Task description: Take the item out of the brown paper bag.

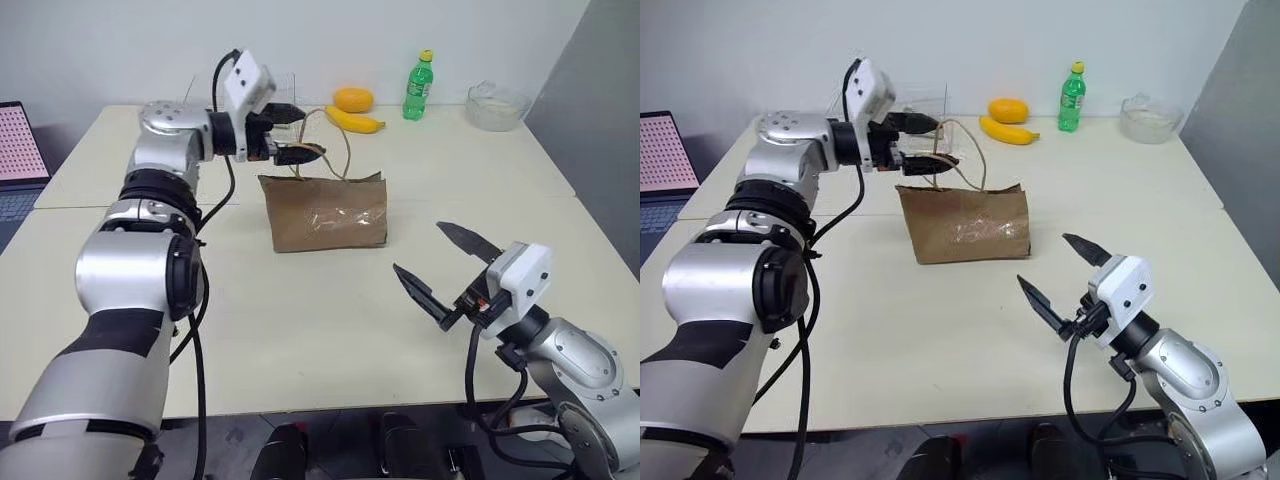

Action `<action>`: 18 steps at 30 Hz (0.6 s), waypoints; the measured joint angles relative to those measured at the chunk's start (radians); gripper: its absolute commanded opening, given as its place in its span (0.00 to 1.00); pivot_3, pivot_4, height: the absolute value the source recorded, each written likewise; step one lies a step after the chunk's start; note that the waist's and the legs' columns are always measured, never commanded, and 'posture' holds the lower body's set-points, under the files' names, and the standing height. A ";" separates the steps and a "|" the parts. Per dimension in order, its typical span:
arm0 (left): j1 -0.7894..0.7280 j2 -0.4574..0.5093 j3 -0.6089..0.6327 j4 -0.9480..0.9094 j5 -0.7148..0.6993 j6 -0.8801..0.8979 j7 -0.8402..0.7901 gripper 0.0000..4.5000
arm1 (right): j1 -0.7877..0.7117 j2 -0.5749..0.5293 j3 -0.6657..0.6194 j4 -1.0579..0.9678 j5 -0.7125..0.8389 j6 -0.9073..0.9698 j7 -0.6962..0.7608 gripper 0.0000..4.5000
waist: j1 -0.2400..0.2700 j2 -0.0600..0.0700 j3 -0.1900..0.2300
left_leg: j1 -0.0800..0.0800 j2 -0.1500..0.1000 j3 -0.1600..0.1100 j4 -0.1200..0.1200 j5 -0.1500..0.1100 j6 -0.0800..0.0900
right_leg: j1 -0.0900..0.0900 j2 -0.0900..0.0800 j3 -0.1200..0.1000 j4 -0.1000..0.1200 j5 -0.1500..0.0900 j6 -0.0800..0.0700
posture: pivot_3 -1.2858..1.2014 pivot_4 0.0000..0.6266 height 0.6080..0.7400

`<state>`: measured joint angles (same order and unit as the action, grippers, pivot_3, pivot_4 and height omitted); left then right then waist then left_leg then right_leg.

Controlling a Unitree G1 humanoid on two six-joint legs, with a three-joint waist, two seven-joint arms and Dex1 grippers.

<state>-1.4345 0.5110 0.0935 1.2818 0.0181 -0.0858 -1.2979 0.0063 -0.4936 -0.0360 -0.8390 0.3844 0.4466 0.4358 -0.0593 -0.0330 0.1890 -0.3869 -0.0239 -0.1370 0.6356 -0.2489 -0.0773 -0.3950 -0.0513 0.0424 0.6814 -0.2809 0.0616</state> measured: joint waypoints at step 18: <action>0.694 0.083 0.076 -1.153 -0.363 0.512 0.112 0.95 | -0.205 -0.016 0.040 0.201 0.031 0.026 0.102 1.00 | 0.003 0.001 0.000 | 0.003 0.001 -0.001 0.007 0.000 0.000 | 0.006 0.000 0.001 0.000 0.001 0.001 | 0.52 0.24 1.00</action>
<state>-0.7403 0.5942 0.1699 0.1283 -0.3450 0.4265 -1.1856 -0.1984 -0.5093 0.0037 -0.6378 0.4155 0.4730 0.5376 -0.0567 -0.0321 0.1885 -0.3836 -0.0229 -0.1379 0.6427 -0.2491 -0.0770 -0.3890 -0.0514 0.0429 0.6819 -0.2800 0.0621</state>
